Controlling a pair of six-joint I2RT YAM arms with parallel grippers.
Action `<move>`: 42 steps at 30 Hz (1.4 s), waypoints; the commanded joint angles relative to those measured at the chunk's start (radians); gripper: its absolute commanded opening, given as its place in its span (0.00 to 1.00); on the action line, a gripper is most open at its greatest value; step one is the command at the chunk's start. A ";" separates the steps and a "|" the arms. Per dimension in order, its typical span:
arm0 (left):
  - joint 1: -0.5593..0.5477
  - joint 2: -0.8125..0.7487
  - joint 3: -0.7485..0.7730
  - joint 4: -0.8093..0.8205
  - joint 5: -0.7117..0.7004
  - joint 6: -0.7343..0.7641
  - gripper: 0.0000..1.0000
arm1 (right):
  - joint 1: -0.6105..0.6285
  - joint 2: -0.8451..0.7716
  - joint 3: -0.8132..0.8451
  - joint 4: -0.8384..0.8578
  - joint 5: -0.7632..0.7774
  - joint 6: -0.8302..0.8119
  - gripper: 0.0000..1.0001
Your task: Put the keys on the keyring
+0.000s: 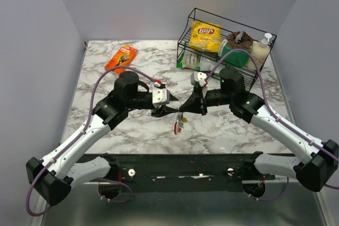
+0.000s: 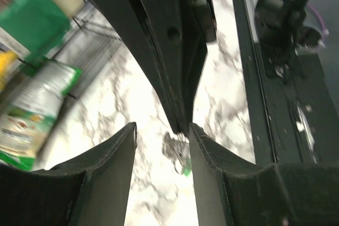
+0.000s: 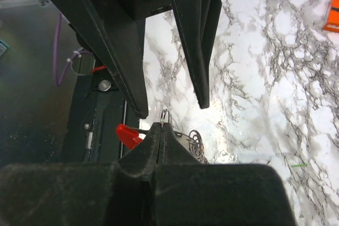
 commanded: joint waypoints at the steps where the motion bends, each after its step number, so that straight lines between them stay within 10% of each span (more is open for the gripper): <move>1: -0.003 0.035 0.082 -0.244 0.069 0.120 0.50 | 0.005 -0.009 0.022 -0.031 0.046 -0.035 0.01; 18: -0.003 0.121 0.111 -0.298 0.093 0.174 0.32 | 0.004 -0.006 0.022 -0.031 0.028 -0.039 0.01; 28: -0.003 0.142 0.095 -0.235 0.116 0.138 0.00 | 0.005 -0.003 0.024 -0.031 0.022 -0.038 0.01; 35: -0.003 0.100 -0.024 0.003 0.078 0.023 0.00 | 0.007 -0.049 0.011 -0.011 0.067 -0.045 0.55; 42: -0.003 0.002 -0.215 0.432 -0.005 -0.176 0.00 | 0.007 -0.137 -0.064 0.113 0.196 0.042 0.79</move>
